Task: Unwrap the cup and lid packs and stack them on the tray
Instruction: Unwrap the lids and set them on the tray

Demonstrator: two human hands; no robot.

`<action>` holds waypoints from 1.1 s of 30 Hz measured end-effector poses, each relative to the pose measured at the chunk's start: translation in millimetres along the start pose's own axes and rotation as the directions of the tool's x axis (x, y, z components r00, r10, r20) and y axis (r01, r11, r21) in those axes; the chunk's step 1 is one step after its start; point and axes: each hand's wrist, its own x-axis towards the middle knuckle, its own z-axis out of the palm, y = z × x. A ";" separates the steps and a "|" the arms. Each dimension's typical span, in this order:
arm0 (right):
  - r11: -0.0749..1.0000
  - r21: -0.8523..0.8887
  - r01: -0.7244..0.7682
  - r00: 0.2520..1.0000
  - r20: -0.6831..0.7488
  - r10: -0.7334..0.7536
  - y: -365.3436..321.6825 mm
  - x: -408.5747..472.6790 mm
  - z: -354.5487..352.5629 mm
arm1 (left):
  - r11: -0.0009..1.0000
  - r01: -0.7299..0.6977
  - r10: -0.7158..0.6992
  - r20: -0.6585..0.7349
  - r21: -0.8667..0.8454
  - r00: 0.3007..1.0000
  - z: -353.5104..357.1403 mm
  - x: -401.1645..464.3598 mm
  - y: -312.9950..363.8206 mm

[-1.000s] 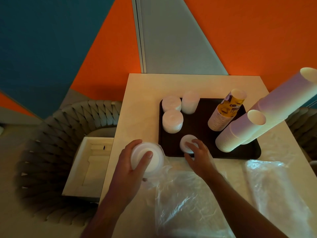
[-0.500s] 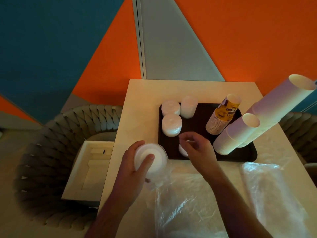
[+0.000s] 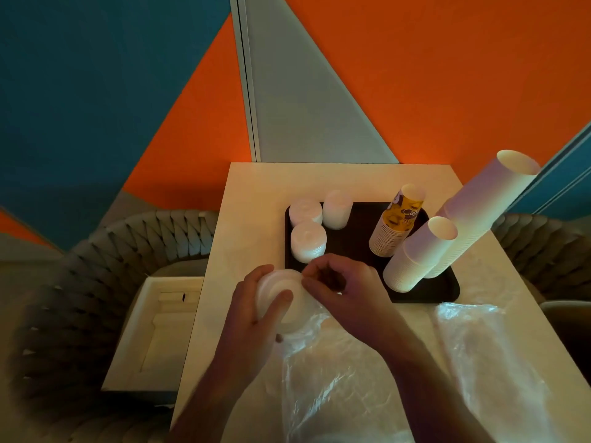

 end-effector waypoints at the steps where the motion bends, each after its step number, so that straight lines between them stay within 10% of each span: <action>1: 1.000 -0.022 0.019 1.000 -0.010 -0.019 -0.3 -0.8 -0.3 | 1.000 -0.002 0.002 0.003 0.005 1.000 0.6 -0.4 0.6; 20: 0.939 0.242 -0.243 0.967 0.142 0.213 11.3 1.1 0.2 | 0.999 0.023 -0.022 0.034 -0.033 0.999 0.7 2.4 4.1; 27: 0.534 0.798 -0.278 0.916 0.053 0.398 39.1 19.4 3.0 | 1.000 0.018 -0.018 -0.022 0.019 1.000 -6.3 8.6 -6.9; 31: 0.943 0.260 -0.206 0.932 -0.243 0.270 99.2 37.1 -0.7 | 0.999 0.034 -0.032 -0.045 0.038 0.998 -7.2 10.8 -12.2; 33: 0.982 -0.099 -0.163 0.959 -0.251 0.134 129.7 42.2 -1.0 | 0.997 0.049 -0.046 -0.049 0.056 0.998 -7.3 11.2 -13.9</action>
